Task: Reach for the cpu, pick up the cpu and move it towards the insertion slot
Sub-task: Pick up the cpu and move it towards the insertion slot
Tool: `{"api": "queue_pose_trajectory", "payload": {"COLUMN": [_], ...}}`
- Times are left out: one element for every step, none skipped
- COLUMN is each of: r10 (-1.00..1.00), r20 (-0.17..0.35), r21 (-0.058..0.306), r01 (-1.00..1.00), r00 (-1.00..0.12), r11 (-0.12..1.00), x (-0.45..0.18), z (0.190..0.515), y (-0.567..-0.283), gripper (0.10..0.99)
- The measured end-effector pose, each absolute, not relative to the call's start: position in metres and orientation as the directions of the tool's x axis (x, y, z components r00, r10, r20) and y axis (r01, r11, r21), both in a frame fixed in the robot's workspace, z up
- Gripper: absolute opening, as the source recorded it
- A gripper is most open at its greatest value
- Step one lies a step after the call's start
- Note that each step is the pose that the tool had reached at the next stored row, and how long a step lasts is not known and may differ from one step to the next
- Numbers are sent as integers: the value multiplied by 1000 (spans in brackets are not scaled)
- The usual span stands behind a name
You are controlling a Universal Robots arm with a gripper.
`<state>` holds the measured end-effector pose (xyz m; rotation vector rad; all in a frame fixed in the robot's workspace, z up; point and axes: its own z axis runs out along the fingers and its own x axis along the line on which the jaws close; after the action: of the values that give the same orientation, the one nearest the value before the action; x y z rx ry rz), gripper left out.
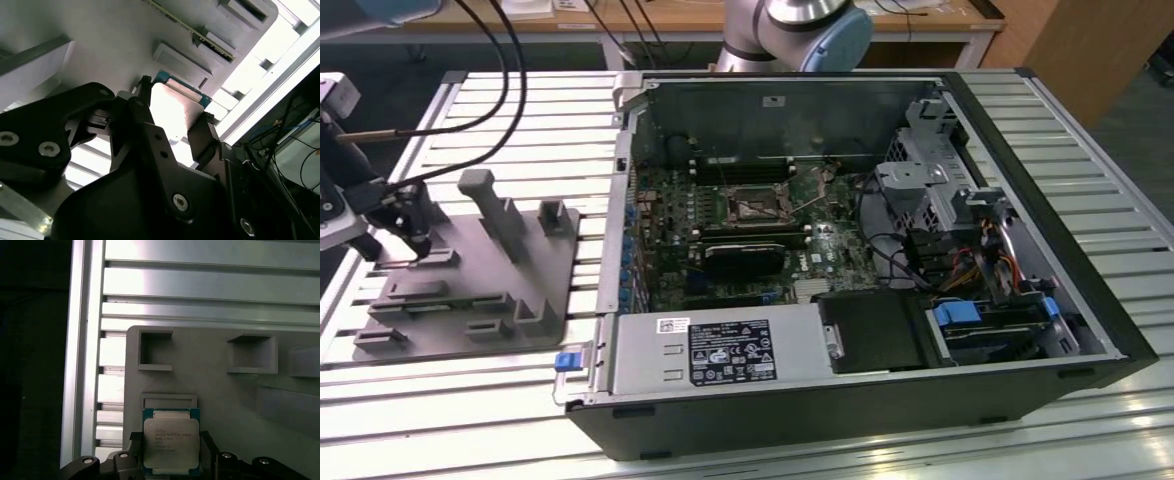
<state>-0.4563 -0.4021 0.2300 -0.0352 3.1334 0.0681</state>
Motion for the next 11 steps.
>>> {"api": "queue_pose_trajectory", "payload": {"r10": [-22,-22,-22,-22,-22,-22,-22,-22,-22,-22,-22], "r20": [-8,-8,-8,-8,-8,-8,-8,-8,-9,-9,-8], "r21": [43,43,43,43,43,43,43,43,43,43,43], "r01": [-23,-23,-23,-23,-23,-23,-23,-23,-23,-23,-23], "r00": [-1000,-1000,-1000,-1000,-1000,-1000,-1000,-1000,-1000,-1000,-1000], "r11": [999,999,999,999,999,999,999,999,999,999,999], "x": [-456,-456,-456,-456,-456,-456,-456,-456,-456,-456,-456], "z": [232,234,236,238,240,242,244,247,249,252,254], "y": [-402,-402,-402,-402,-402,-402,-402,-402,-402,-402,-402], "gripper": [541,541,541,541,541,541,541,541,541,541,541]}}
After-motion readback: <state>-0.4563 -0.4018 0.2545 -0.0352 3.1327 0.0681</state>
